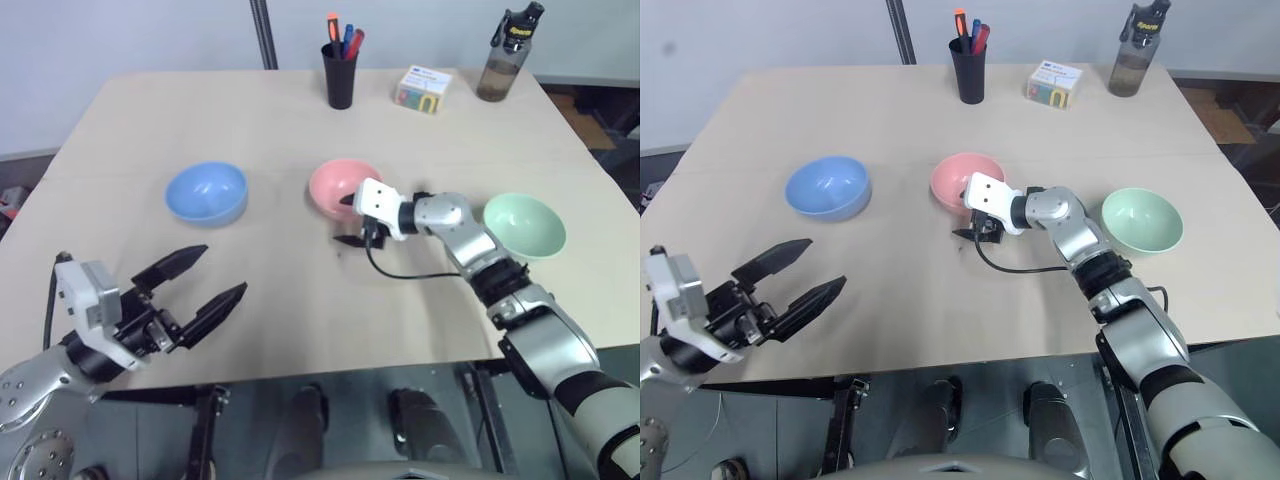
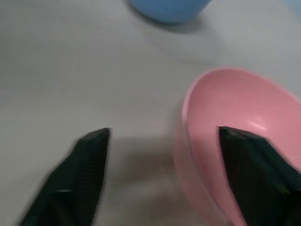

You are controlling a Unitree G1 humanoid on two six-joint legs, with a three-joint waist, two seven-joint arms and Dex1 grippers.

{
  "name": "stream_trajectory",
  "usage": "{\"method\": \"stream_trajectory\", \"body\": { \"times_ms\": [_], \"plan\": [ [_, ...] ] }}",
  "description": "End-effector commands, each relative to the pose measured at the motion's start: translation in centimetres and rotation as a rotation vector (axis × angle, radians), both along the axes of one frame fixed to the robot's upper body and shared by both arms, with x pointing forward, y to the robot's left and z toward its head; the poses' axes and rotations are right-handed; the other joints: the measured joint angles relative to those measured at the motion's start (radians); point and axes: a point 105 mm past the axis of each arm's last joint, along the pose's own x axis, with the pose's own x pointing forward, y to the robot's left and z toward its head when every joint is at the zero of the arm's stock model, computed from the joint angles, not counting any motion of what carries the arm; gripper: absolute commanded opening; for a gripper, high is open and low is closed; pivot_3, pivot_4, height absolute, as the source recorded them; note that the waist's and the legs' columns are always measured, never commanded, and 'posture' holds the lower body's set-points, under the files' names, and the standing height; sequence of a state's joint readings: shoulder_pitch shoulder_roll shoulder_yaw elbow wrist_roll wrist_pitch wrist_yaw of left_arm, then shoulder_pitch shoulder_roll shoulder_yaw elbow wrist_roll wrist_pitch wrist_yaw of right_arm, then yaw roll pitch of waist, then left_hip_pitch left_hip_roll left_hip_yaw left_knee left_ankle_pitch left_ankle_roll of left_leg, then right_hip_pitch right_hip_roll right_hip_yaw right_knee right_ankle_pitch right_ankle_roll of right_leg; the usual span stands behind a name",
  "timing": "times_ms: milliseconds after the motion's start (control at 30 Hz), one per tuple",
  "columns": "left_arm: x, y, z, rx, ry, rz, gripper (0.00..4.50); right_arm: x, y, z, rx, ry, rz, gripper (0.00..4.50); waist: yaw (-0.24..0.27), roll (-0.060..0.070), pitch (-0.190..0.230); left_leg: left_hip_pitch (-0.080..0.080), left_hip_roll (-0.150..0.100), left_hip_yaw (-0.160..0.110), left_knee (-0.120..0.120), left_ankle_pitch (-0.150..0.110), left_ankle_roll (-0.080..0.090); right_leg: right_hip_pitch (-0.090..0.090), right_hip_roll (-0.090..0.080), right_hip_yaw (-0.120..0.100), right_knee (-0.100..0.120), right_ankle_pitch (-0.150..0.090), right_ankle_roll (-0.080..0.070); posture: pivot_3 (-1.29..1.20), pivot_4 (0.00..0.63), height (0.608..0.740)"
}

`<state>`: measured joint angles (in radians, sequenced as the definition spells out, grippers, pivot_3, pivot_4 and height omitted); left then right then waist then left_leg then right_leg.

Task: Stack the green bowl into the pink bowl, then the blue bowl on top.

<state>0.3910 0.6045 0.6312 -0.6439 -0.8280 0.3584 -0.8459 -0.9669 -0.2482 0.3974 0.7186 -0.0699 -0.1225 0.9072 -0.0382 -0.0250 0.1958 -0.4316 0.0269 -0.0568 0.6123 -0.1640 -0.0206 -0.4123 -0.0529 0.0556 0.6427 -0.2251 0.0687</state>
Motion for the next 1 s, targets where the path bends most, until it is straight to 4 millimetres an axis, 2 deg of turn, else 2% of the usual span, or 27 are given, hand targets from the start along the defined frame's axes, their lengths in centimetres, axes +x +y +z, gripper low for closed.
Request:
{"method": "stream_trajectory", "body": {
  "times_ms": [33, 67, 133, 200, 267, 333, 467, 533, 633, 733, 867, 900, 933, 1000],
  "plan": [
    [-1.0, -0.2, 1.3, 0.016, -0.063, 0.014, 4.5, 0.7, 0.4, 1.1, -0.013, -0.081, 0.019, 2.08, -0.004, 0.0, 0.0, 0.0, 0.0, 0.0, 0.0, 0.0, 0.0, 0.0, 0.0, 0.0, 0.0, 0.0, 0.0, 0.0, 0.15, 0.74],
    [-1.2, -0.2, 1.3, 0.014, -0.063, 0.021, 4.5, 0.8, 0.5, 1.3, -0.017, -0.095, 0.022, 1.58, -0.006, 0.0, 0.0, 0.0, 0.0, 0.0, 0.0, 0.0, 0.0, 0.0, 0.0, 0.0, 0.0, 0.0, 0.0, 0.0, 0.15, 0.74],
    [-1.3, -0.3, 1.3, 0.012, -0.062, 0.027, 4.5, 0.8, 0.7, 1.5, -0.016, -0.11, 0.034, 0.96, -0.01, 0.001, 0.0, 0.0, 0.0, 0.0, -0.001, 0.0, 0.0, -0.001, 0.001, 0.0, 0.0, 0.0, 0.0, 0.0, 0.15, 0.74],
    [-1.4, -0.4, 1.2, 0.01, -0.061, 0.028, 4.5, 0.7, 1.0, 2.2, -0.01, -0.144, 0.054, 0.1, -0.01, 0.001, 0.0, 0.001, 0.001, 0.0, -0.001, 0.0, 0.0, -0.001, 0.001, 0.0, 0.001, 0.0, 0.0, 0.0, 0.15, 0.74],
    [-1.3, -0.5, 1.2, 0.008, -0.061, 0.027, 4.5, 0.2, 1.3, 2.8, 0.003, -0.159, 0.087, 0.04, -0.01, 0.001, 0.0, 0.001, 0.001, 0.0, -0.001, 0.0, 0.0, -0.001, 0.001, 0.0, 0.001, 0.0, 0.0, 0.0, 0.15, 0.74],
    [-1.0, -0.4, 1.1, 0.007, -0.058, 0.023, 4.5, -1.5, 1.5, 3.5, 0.014, -0.139, 0.162, 0.04, -0.01, 0.001, 0.001, 0.0, 0.001, 0.0, -0.001, 0.0, 0.0, -0.001, 0.001, 0.0, 0.001, 0.0, 0.0, 0.0, 0.15, 0.74],
    [-0.3, -0.5, 1.0, 0.006, -0.055, 0.001, 4.5, -7.0, 0.4, 1.6, -0.067, 0.0, 0.338, 0.04, 0.01, 0.0, 0.0, 0.0, 0.0, -0.002, -0.001, 0.0, 0.0, 0.0, 0.0, -0.002, 0.0, 0.0, 0.0, 0.0, 0.15, 0.74],
    [0.1, -0.6, 1.0, 0.005, -0.056, -0.01, 4.5, -7.8, 0.0, 0.8, -0.089, 0.023, 0.318, 0.04, 0.007, 0.0, 0.0, 0.0, 0.0, -0.002, -0.001, 0.0, 0.0, 0.0, 0.0, -0.001, 0.0, 0.0, 0.0, 0.0, 0.15, 0.74],
    [0.6, -0.8, 1.1, 0.004, -0.06, -0.033, 4.5, -8.0, -0.5, -0.9, -0.144, 0.038, 0.275, 0.04, -0.005, 0.001, 0.0, 0.001, 0.0, -0.002, 0.0, 0.0, 0.0, 0.0, 0.001, -0.001, 0.001, 0.0, 0.0, 0.0, 0.15, 0.74],
    [0.9, -0.9, 1.2, 0.005, -0.06, -0.054, 4.5, -7.7, -0.8, -1.2, -0.154, 0.047, 0.229, 0.78, -0.006, 0.0, -0.001, 0.003, 0.001, -0.001, 0.0, 0.0, -0.001, 0.0, 0.001, -0.001, 0.002, 0.0, 0.0, 0.0, 0.15, 0.74],
    [1.0, -1.2, 1.2, 0.004, -0.051, -0.106, 4.5, -7.4, -1.1, -0.9, -0.149, 0.039, 0.194, 2.3, -0.004, 0.001, -0.001, 0.001, 0.001, -0.001, 0.0, 0.0, -0.001, 0.0, 0.001, -0.001, 0.001, 0.0, 0.0, 0.0, 0.15, 0.74],
    [1.0, -1.4, 1.2, 0.004, -0.045, -0.125, 4.5, -7.5, -1.3, -0.4, -0.135, 0.036, 0.185, 2.48, -0.003, 0.0, -0.001, 0.001, 0.001, -0.001, 0.0, 0.0, -0.001, 0.0, 0.001, -0.001, 0.001, 0.0, 0.0, 0.0, 0.15, 0.74],
    [1.1, -1.5, 1.1, 0.004, -0.041, -0.137, 4.5, -7.6, -1.5, -0.1, -0.124, 0.035, 0.179, 2.92, -0.001, 0.001, -0.001, 0.0, 0.001, -0.001, 0.0, 0.0, -0.001, -0.001, 0.001, -0.001, 0.001, 0.0, 0.0, 0.0, 0.15, 0.74],
    [1.2, -2.2, 1.0, 0.011, -0.021, -0.212, 4.5, -8.5, -2.7, 1.8, -0.071, 0.04, 0.131, 3.68, 0.002, 0.001, -0.001, 0.0, 0.001, -0.001, 0.0, 0.0, -0.001, -0.001, 0.001, -0.001, 0.001, 0.0, 0.0, 0.0, 0.15, 0.74]
  ]
}}
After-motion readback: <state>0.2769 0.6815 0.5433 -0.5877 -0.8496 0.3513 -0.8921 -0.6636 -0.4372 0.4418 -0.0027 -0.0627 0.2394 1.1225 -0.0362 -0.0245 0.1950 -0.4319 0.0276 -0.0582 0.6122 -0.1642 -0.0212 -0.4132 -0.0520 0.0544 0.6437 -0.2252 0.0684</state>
